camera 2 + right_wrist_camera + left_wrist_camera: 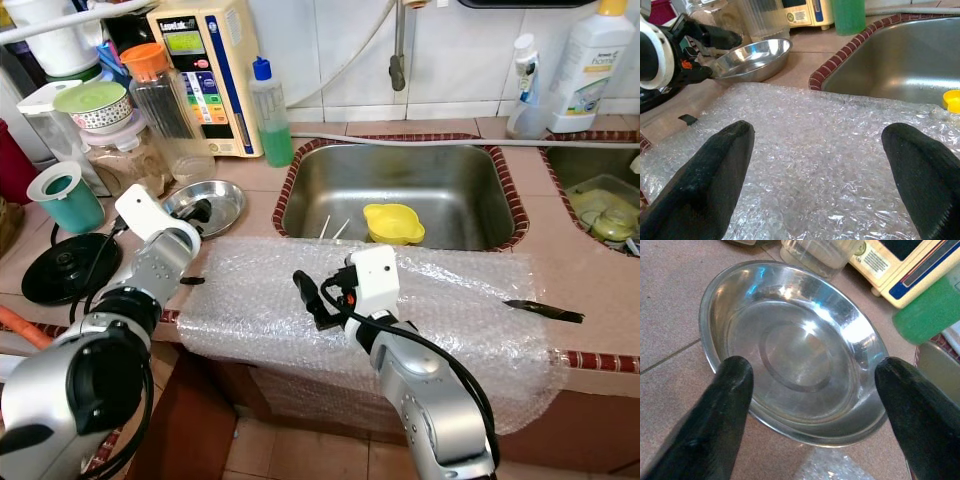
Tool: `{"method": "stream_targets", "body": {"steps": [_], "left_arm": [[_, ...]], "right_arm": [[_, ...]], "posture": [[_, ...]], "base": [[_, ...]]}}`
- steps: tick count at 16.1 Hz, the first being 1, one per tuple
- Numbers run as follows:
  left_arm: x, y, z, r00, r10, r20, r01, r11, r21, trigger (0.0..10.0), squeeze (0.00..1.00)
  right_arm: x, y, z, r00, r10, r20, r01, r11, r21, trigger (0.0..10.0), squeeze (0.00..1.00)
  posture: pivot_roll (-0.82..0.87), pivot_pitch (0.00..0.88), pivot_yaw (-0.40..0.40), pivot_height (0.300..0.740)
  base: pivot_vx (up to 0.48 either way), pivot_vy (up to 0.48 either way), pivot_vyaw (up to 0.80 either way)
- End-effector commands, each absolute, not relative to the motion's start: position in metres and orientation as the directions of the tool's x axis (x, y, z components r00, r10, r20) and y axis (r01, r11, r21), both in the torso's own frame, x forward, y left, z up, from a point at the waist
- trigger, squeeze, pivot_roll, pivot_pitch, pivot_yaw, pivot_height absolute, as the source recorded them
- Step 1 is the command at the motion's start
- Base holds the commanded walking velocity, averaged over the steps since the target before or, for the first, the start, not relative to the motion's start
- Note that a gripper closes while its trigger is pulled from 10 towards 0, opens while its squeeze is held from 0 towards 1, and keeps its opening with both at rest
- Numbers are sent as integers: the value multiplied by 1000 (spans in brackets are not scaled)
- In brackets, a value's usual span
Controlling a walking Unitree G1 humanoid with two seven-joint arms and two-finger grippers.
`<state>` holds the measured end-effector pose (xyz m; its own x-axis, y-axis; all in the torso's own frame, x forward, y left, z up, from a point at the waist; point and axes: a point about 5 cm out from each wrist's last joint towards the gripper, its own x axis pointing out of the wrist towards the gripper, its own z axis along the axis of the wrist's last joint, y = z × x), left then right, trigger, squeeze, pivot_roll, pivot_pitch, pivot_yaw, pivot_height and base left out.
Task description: Kitchen organization
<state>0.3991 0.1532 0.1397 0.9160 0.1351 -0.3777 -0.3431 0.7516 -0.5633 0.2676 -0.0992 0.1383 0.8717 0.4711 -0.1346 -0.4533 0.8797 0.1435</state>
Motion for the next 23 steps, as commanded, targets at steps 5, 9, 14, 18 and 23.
{"method": "stream_targets", "body": {"steps": [5,9,14,18,23], "left_arm": [[405,171,157,920,219,-326,-371,756,-539,10000,0],[400,195,153,883,334,-331,-461,754,-469,10000,0],[393,191,134,862,291,-415,-473,756,-453,10000,0],[391,182,124,857,236,-458,-454,767,-454,10000,0],[386,176,113,830,192,-523,-459,768,-447,0,0]], "right_arm": [[263,-98,144,873,470,-129,-457,881,118,10000,0],[261,-90,151,840,536,-83,-526,842,119,10000,0],[248,-80,155,757,650,-67,-641,759,112,10000,0],[246,-79,155,751,657,-68,-649,753,106,10000,0],[243,-79,155,759,647,-73,-641,762,93,10000,0]], "posture": [[-160,0,195,740],[-135,0,174,740],[-126,0,158,740],[-137,0,163,740],[-153,0,177,740]], "base": [[0,0,0],[0,0,0],[0,0,0],[0,0,0],[0,0,0]]}}
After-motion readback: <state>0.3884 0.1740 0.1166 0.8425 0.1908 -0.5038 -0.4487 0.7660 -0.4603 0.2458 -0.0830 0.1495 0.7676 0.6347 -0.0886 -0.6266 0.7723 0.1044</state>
